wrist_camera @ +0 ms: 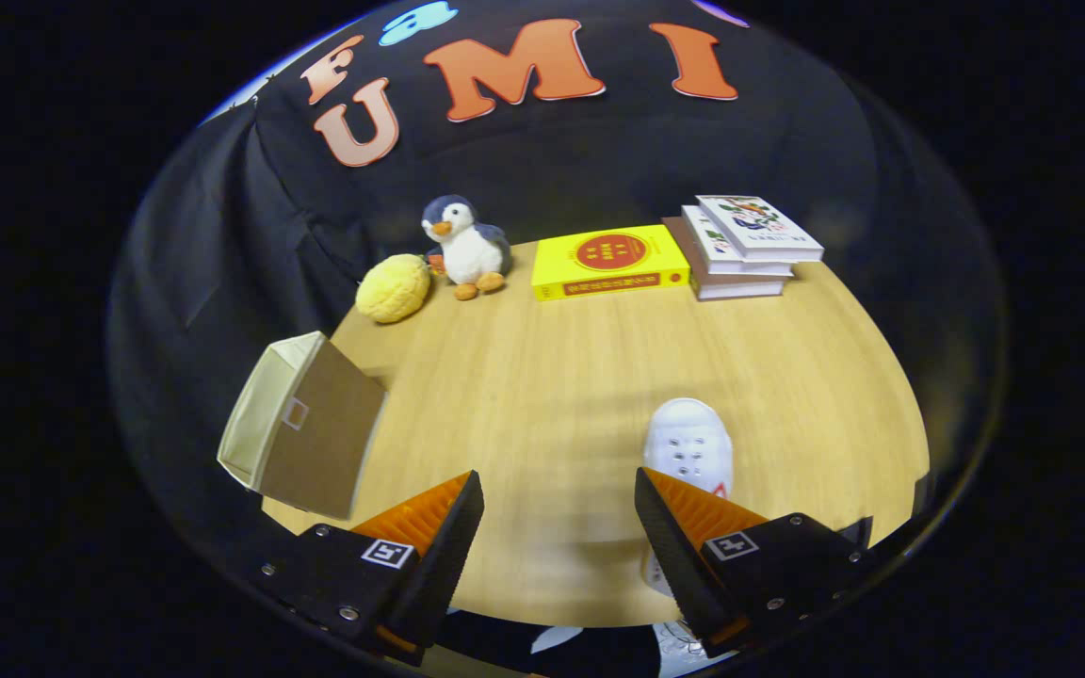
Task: Open the storage box then place both shoes into the box .Put the left shoe in first, then the right shoe, with the right side of both shoes facing outward in a uniform manner.
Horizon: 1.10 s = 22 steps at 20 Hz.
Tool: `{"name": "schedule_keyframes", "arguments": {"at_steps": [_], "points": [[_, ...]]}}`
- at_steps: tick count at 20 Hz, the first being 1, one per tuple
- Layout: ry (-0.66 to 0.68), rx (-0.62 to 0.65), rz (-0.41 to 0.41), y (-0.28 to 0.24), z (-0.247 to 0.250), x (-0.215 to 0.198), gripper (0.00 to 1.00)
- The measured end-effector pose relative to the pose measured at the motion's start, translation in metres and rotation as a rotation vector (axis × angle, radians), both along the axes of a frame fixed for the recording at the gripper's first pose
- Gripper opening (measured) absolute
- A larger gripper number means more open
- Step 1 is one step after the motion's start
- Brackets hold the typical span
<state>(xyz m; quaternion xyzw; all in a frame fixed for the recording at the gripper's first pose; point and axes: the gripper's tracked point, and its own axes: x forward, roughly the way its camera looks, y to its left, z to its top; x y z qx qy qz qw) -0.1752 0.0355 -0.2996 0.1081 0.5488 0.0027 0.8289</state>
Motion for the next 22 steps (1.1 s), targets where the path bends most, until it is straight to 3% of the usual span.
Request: {"name": "schedule_keyframes", "arguments": {"at_steps": [4, 11, 15, 17, 19, 21, 22], "points": [[0.078, -0.099, -0.007, -0.058, -0.031, -0.042, 0.96], [0.155, -0.121, 0.035, -0.084, -0.092, -0.068, 0.90], [0.194, -0.104, 0.023, -0.087, -0.117, -0.070, 0.80], [0.220, -0.067, -0.003, -0.084, -0.124, -0.072, 0.71], [0.235, -0.004, -0.034, -0.075, -0.125, -0.073, 0.55], [0.232, -0.006, -0.064, -0.075, -0.124, -0.071, 0.28], [0.233, -0.013, -0.074, -0.078, -0.125, -0.070, 0.20]]}}
